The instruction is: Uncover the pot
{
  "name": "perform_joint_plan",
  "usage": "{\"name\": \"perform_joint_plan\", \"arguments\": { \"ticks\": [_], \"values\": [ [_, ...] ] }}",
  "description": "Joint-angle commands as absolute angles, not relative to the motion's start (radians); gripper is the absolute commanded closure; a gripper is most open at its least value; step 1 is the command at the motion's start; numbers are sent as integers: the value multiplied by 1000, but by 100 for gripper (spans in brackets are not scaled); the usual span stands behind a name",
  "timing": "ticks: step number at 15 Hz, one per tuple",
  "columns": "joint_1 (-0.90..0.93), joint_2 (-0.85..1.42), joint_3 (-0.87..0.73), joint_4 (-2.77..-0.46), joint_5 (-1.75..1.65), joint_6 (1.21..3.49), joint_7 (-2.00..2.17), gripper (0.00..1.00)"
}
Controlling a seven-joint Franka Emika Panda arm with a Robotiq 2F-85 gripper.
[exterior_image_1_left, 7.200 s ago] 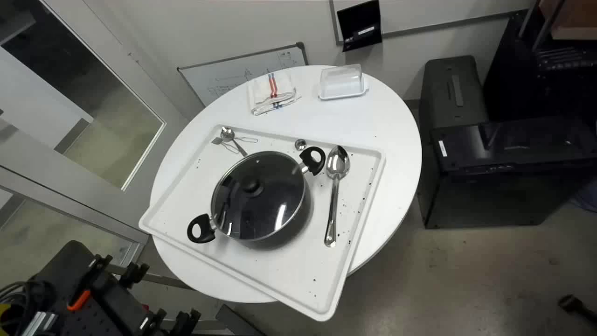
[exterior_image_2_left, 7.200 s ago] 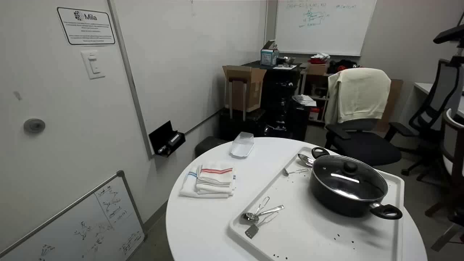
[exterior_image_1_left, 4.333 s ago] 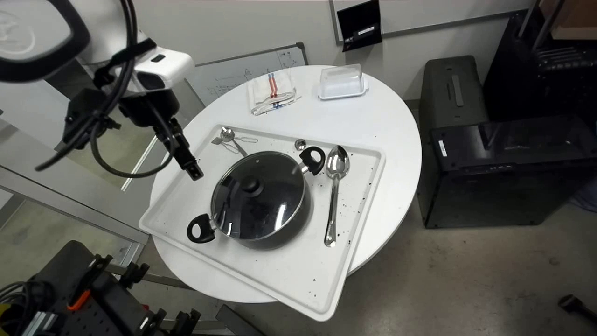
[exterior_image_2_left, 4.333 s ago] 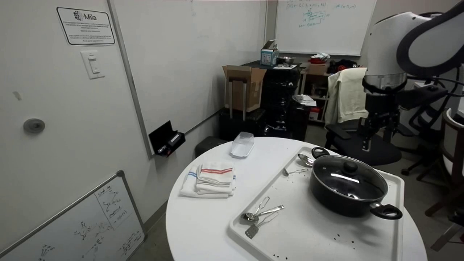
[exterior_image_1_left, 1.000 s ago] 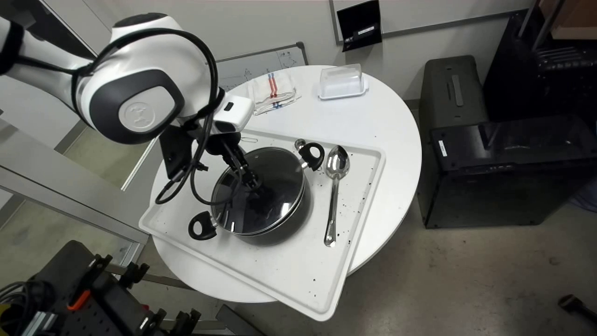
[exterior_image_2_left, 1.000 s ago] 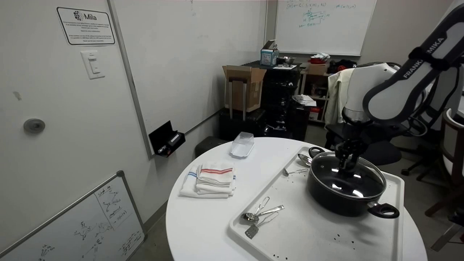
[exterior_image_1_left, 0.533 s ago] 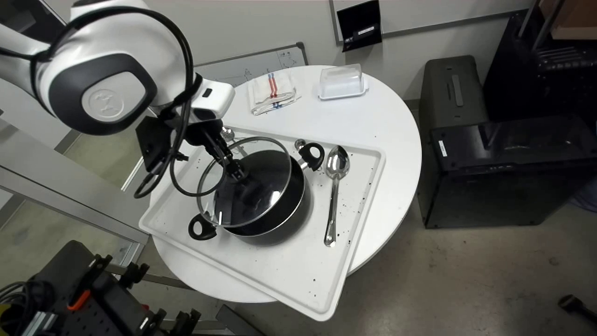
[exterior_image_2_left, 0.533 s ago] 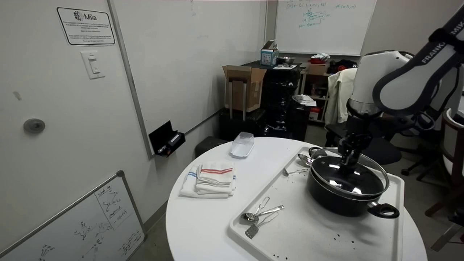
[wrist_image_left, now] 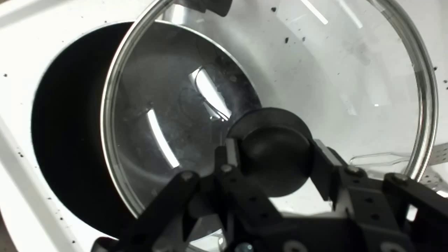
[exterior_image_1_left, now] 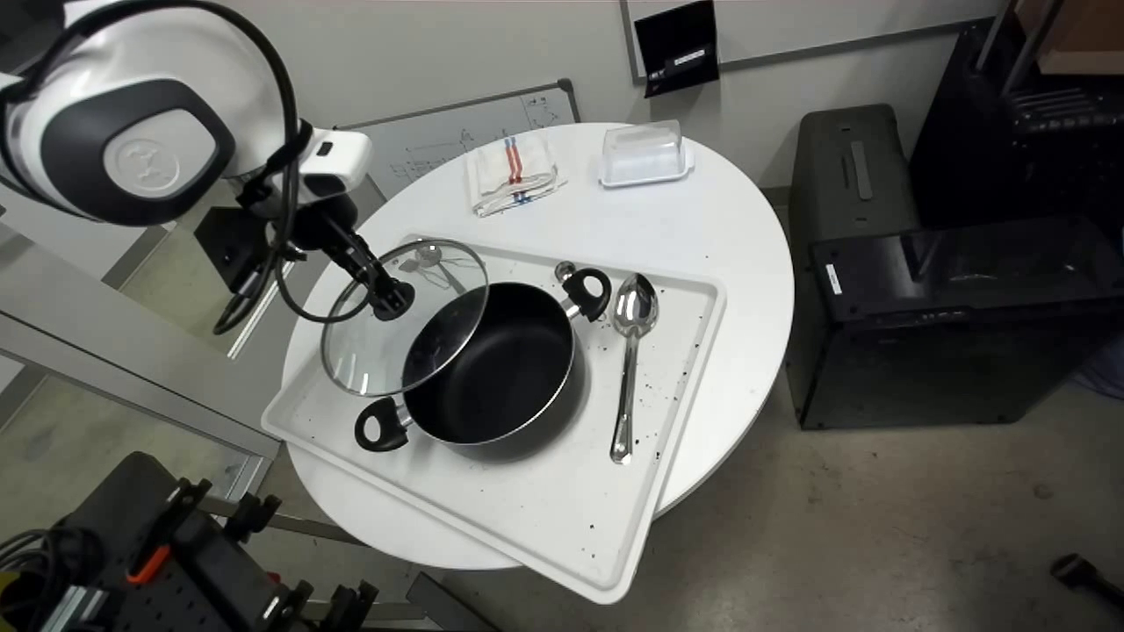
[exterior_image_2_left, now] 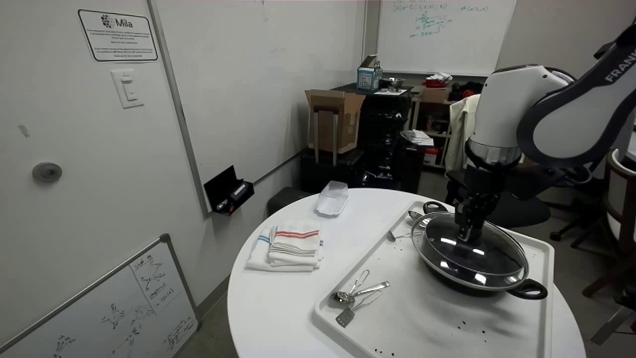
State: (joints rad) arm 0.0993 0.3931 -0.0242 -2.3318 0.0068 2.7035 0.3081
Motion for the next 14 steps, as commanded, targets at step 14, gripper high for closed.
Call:
{"name": "perform_joint_plan", "arguments": {
  "ticks": [14],
  "values": [
    [320,525,47,-2200,-96,2633,317,75]
  ]
}}
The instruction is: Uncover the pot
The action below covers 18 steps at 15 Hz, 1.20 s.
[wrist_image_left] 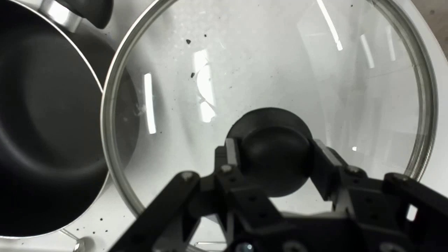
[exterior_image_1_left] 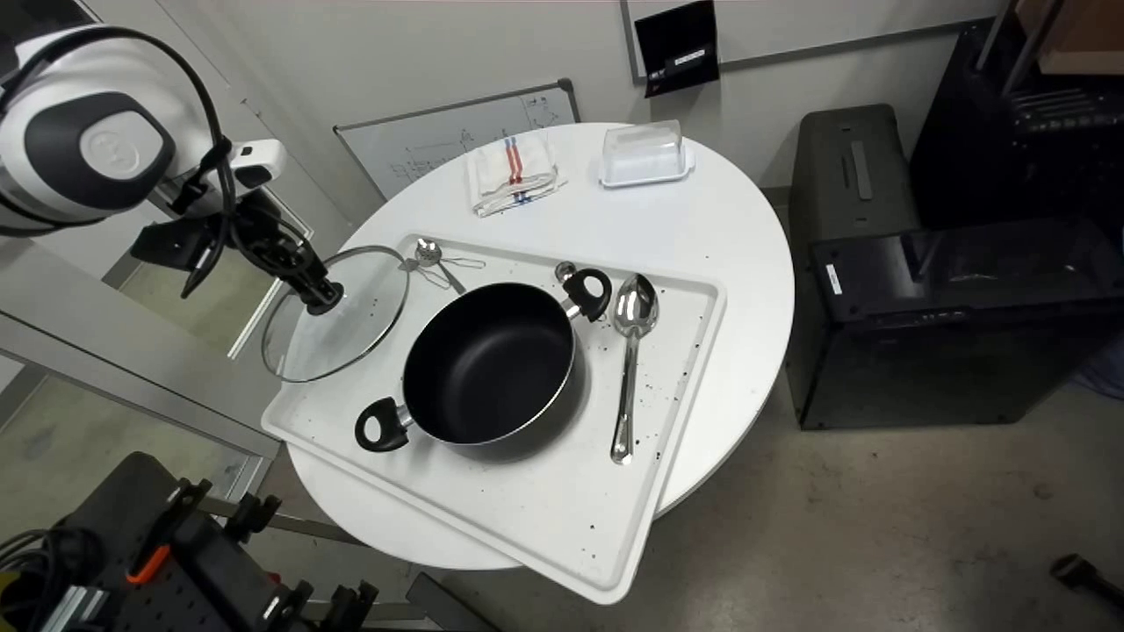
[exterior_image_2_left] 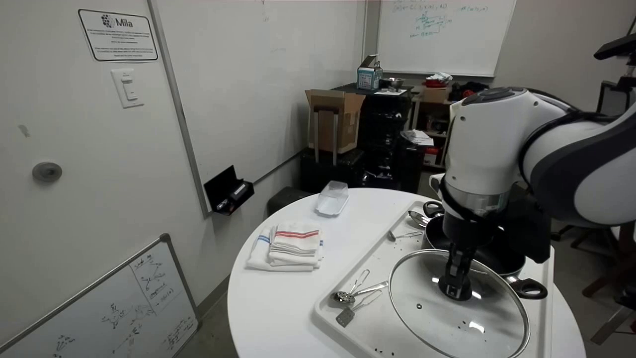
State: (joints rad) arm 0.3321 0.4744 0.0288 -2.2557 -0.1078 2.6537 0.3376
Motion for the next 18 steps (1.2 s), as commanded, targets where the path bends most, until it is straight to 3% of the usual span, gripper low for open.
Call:
{"name": "perform_joint_plan", "arguments": {
  "ticks": [1,18],
  "values": [
    [315,551,53,-2183,-88,2632,310,75],
    [286,857,36,-1952,-71,2544,288,75]
  ]
}}
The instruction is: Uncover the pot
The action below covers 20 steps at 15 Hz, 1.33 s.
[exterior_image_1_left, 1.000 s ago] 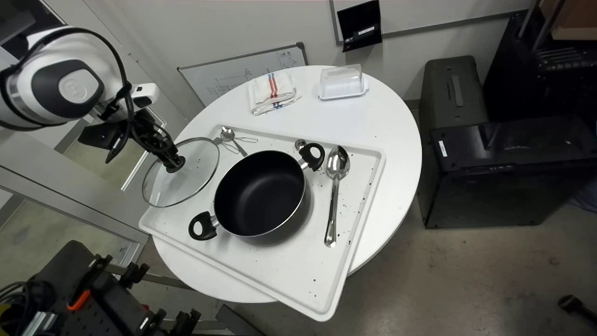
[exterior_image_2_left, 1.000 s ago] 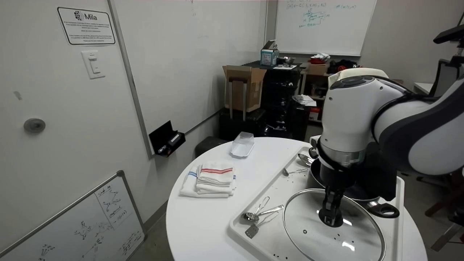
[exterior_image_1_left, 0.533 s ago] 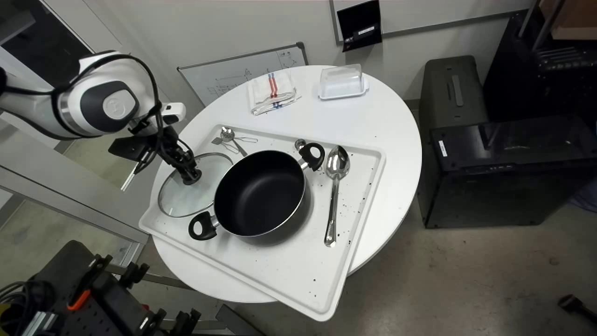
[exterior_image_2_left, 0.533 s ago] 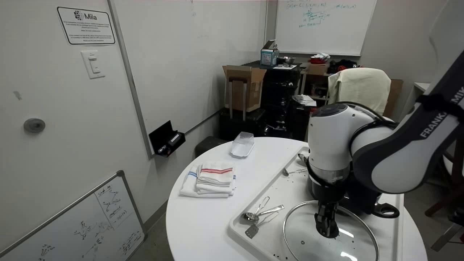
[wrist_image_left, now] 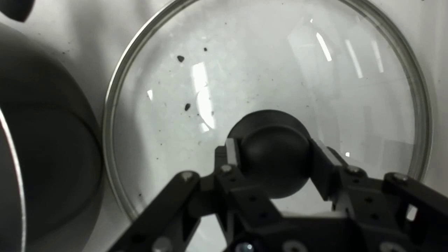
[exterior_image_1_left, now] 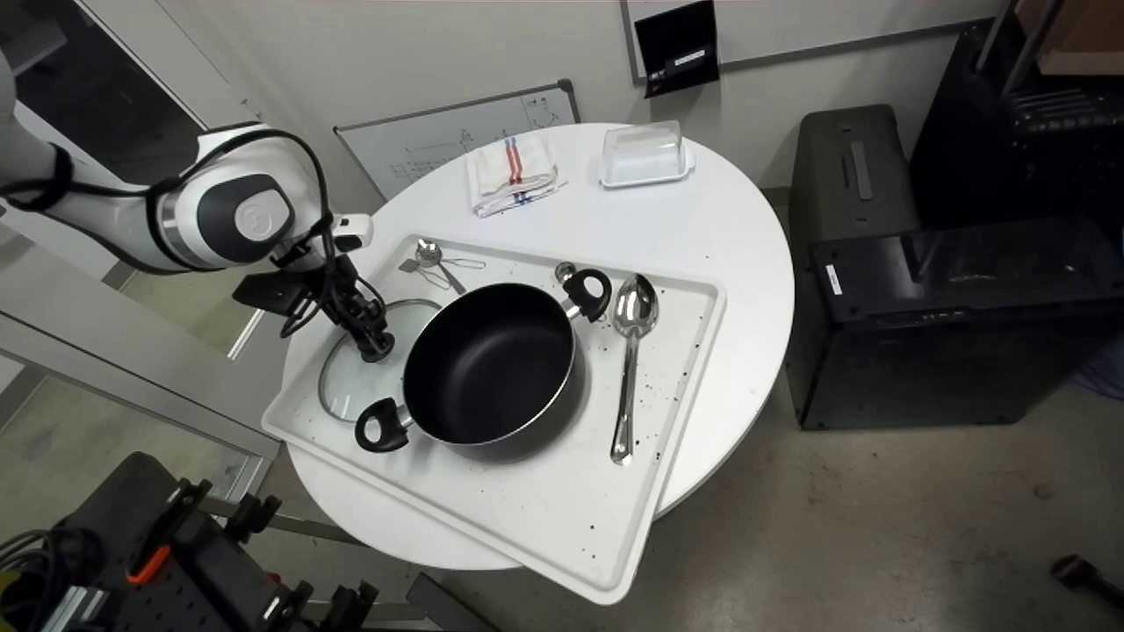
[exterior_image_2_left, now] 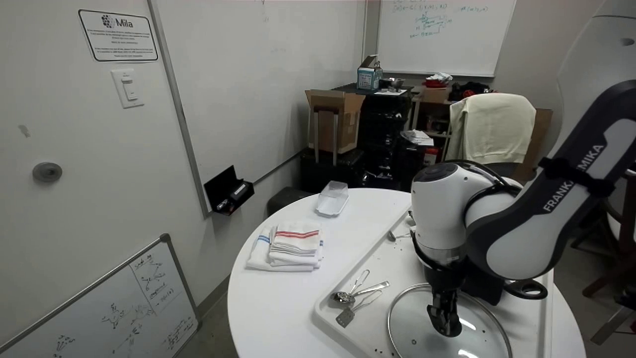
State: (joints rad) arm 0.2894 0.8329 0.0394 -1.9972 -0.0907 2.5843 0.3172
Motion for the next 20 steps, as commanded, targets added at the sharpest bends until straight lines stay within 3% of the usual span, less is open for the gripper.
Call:
{"name": "perform_joint_plan", "arguments": {
  "ticks": [1,6,8,10,13,20],
  "values": [
    [288,864,33,-1946,-73,2545,289,75],
    [288,877,28,-1933,-73,2542,289,75],
    [286,868,30,-1942,-72,2536,287,24],
    [284,862,27,-1953,-74,2528,284,20],
    [274,831,34,-1986,-73,2506,272,2],
    [237,632,86,-2167,-77,2457,160,0]
  ]
}}
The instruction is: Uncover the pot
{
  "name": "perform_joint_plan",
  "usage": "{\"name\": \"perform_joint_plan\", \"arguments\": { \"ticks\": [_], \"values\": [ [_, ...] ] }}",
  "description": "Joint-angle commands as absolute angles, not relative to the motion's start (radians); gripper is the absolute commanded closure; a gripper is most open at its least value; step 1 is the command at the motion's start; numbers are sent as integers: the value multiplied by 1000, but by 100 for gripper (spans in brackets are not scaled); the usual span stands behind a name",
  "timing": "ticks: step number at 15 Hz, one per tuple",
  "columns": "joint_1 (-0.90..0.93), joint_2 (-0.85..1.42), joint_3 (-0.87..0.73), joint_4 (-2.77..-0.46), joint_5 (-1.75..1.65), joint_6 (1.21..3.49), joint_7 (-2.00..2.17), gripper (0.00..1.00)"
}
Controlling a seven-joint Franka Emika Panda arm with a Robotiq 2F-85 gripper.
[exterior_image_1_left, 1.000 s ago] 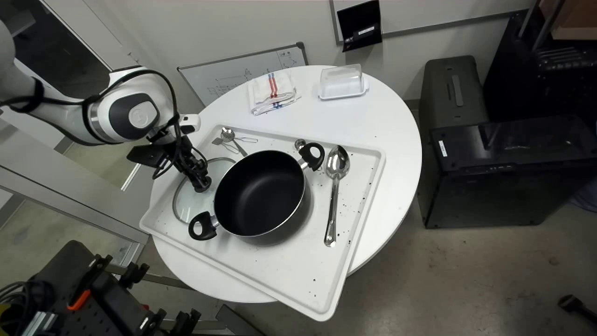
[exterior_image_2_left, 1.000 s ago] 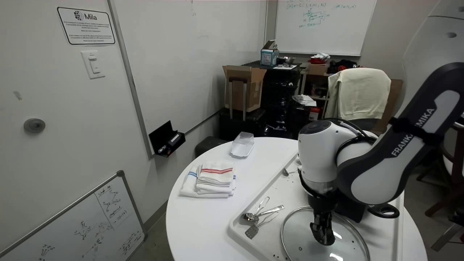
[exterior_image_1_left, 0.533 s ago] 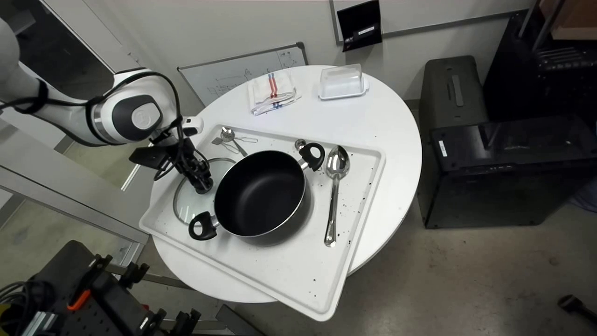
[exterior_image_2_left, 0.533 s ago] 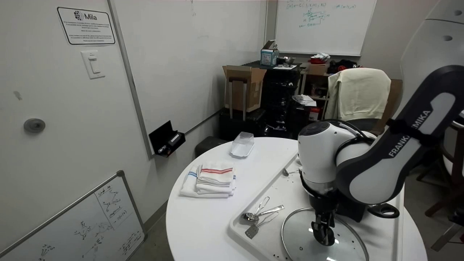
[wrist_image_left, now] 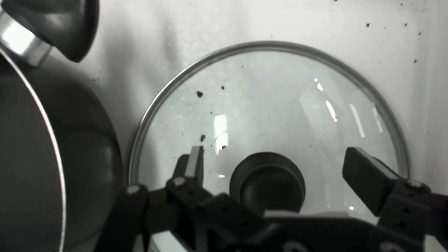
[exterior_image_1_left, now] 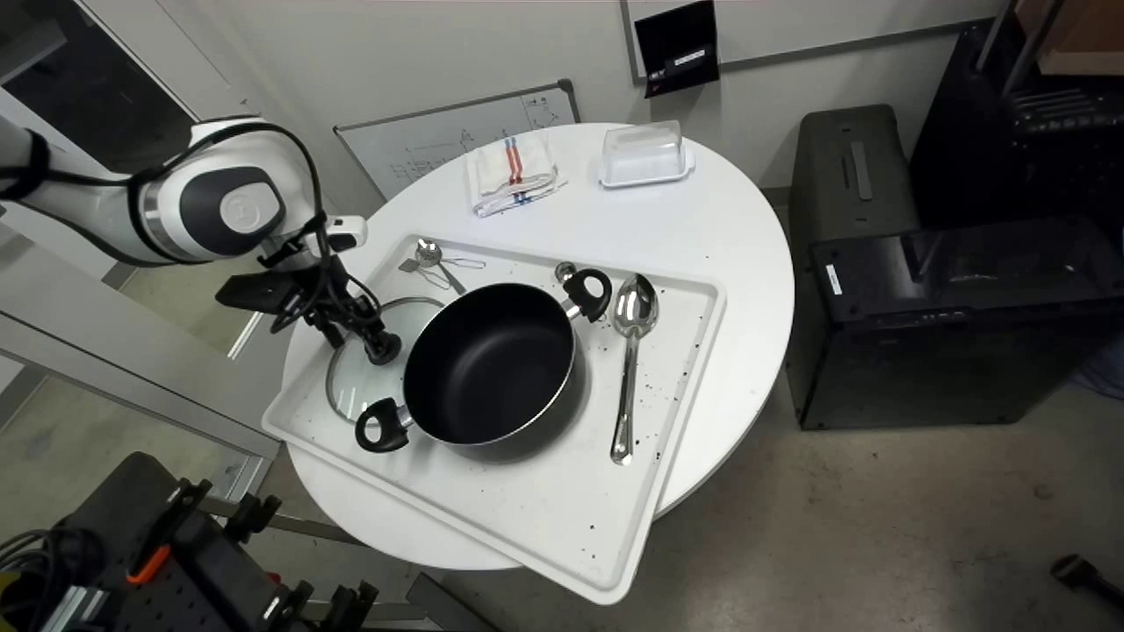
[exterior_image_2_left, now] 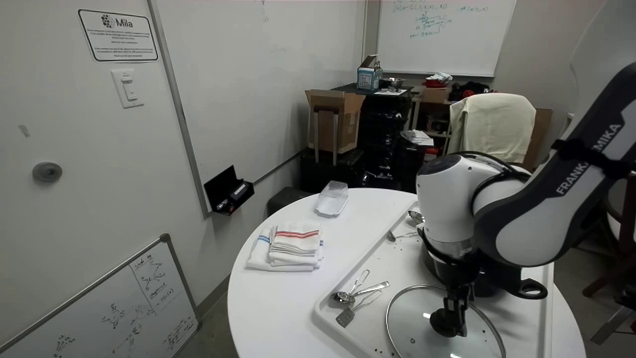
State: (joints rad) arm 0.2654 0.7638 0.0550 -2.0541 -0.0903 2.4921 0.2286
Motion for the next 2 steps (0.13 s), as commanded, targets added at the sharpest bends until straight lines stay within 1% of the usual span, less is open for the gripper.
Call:
{"name": "perform_joint_plan", "arguments": {
  "ticks": [1,2],
  "values": [
    [231,595,92,-2193,-77,2446,145,0],
    [225,553,99,-2221,-74,2429,133,0]
  ]
}}
